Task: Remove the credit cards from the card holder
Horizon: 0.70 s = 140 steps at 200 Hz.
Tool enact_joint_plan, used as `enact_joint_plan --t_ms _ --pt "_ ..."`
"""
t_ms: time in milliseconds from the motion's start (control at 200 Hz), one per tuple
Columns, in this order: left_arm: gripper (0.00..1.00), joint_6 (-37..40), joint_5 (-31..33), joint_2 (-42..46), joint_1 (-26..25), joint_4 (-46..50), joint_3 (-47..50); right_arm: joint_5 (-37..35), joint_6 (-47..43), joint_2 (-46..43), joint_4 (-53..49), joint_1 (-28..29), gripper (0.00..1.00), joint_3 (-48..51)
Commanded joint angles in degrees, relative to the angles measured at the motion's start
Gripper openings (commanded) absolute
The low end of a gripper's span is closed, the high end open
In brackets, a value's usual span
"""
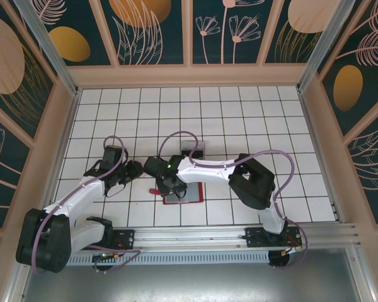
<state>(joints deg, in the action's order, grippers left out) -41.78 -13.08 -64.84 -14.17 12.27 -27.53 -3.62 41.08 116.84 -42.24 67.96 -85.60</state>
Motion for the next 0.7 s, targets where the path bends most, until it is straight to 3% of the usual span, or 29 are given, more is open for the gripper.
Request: enact_joint_plan --t_ms 0,295,696 --pt "0.3 0.11 -0.89 1.12 0.42 0.47 0.63 -2.08 1.02 2.29 -3.41 0.46 0.44 -2.0" --pt "0.3 0.14 -1.25 1.2 0.42 0.46 0.68 -2.27 1.35 3.4 -3.64 0.47 0.39 -0.9" --pt "0.29 0.63 -3.52 1.25 0.45 0.38 0.65 -2.18 1.47 1.94 -2.86 0.46 0.09 -0.91"
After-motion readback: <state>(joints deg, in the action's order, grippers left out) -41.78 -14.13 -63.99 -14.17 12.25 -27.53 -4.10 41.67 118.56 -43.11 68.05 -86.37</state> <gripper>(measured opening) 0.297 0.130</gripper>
